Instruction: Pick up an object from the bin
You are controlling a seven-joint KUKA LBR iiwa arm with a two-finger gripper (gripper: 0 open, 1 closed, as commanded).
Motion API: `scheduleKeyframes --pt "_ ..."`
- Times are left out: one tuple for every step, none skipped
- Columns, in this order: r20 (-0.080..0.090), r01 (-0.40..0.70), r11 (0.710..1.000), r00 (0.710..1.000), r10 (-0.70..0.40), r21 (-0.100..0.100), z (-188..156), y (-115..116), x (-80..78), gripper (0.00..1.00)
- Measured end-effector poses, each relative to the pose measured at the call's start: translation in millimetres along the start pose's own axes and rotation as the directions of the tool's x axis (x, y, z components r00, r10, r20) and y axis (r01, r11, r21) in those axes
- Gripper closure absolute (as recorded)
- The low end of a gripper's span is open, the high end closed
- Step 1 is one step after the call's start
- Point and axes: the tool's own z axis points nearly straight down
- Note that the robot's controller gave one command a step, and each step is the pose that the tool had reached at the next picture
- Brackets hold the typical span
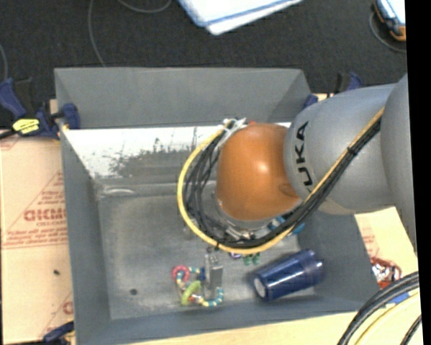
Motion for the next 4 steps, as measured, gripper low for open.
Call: scheduleKeyframes --pt "-0.014 0.068 0.998 0.998 -0.068 0.002 66.5 -42.7 28.6 0.00" --pt "0.008 0.162 0.987 0.987 -0.162 0.001 79.7 -14.6 19.8 0.00" --pt "0.010 0.130 0.992 0.992 -0.130 0.003 78.0 -13.0 14.3 1.00" --pt "0.009 0.128 0.992 0.992 -0.128 0.003 78.0 -13.0 14.3 1.00"
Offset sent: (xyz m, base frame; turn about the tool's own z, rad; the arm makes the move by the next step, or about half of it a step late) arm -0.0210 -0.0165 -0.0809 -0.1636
